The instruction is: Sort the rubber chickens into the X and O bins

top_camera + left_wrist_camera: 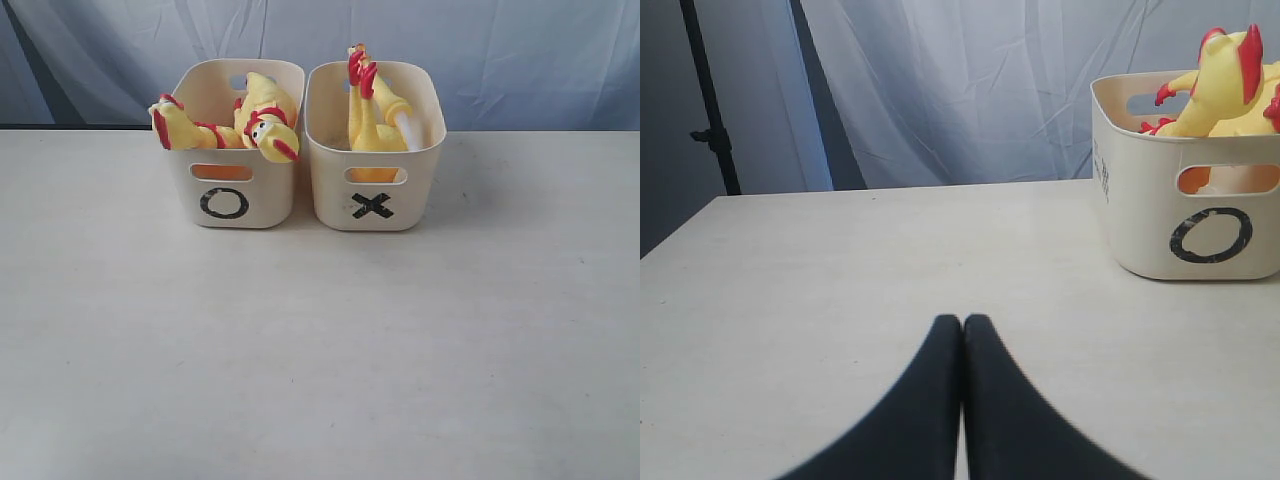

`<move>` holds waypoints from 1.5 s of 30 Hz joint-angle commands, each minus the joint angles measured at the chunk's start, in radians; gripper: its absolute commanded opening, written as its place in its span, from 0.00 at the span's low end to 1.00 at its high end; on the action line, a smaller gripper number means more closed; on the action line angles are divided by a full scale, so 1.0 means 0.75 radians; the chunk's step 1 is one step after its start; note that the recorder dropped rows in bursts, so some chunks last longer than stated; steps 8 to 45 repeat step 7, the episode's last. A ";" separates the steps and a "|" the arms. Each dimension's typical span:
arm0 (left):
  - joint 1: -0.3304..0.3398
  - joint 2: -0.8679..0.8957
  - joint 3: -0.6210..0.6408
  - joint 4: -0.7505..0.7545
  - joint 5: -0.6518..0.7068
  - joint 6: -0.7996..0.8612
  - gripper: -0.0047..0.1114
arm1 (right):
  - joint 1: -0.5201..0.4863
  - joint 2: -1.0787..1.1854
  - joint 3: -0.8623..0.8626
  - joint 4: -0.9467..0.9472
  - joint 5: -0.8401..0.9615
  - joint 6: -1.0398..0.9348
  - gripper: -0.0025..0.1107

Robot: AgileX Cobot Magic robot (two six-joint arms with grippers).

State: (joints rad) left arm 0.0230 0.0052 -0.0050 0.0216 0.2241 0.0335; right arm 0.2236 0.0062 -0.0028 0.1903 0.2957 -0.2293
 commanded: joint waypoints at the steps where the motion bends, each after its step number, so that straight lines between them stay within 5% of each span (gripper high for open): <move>1: 0.006 -0.007 0.007 -0.014 -0.022 -0.007 0.04 | -0.005 -0.008 0.004 0.001 -0.010 -0.002 0.01; 45: 0.006 -0.007 0.007 -0.014 -0.022 -0.007 0.04 | -0.005 -0.008 0.004 0.001 -0.010 -0.002 0.01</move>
